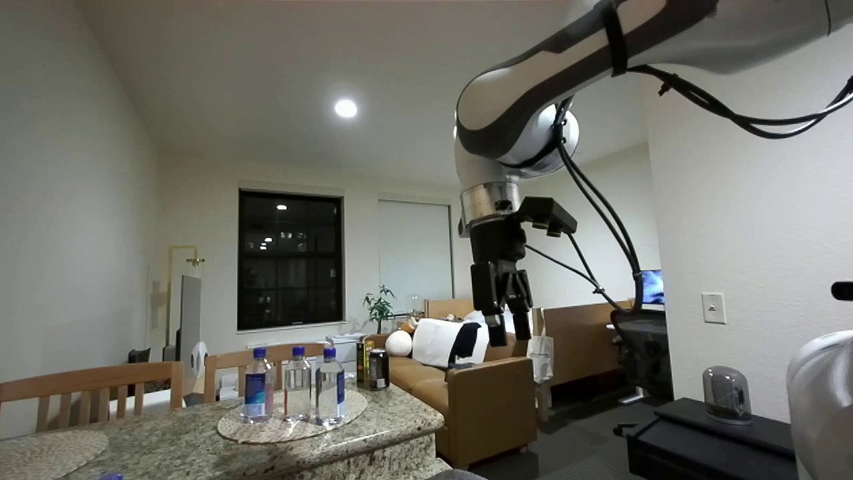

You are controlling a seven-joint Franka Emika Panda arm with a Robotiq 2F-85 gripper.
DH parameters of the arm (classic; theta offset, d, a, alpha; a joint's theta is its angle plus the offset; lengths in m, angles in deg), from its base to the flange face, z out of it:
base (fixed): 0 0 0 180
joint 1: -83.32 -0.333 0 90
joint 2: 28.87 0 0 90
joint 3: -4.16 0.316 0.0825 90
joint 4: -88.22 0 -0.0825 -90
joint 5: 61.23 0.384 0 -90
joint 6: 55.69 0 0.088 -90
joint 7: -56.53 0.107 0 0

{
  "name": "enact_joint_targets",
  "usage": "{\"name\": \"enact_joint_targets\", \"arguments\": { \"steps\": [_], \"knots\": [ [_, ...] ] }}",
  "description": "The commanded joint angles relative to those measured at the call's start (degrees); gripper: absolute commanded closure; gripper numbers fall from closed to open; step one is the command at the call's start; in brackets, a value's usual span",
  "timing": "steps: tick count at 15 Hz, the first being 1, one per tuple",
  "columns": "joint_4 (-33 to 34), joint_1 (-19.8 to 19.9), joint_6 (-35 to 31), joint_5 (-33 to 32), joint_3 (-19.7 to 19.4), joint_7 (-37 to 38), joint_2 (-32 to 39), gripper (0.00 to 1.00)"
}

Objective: Move the Gray towel to the left

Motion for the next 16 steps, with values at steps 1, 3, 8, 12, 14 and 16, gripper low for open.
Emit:
{"name": "enact_joint_targets", "arguments": {
  "steps": [1, 3, 8, 12, 14, 16],
  "knots": [
    [-5.25, -0.54, -7.86, 4.62, 2.75, 3.92, -0.35, 0.00],
    [-8.78, -0.71, -14.37, 6.82, 4.88, 7.50, -0.46, 0.00],
    [-17.79, -0.71, -35.91, 7.45, 10.60, 16.02, 1.79, 0.00],
    [-17.53, -1.37, -34.67, 6.40, 9.99, 15.53, 2.00, 0.00],
    [-17.10, -1.28, -34.55, 6.46, 9.60, 15.47, 1.80, 0.00],
    [-17.21, -1.09, -34.86, 5.84, 9.80, 15.39, 1.52, 0.00]
  ]
}}
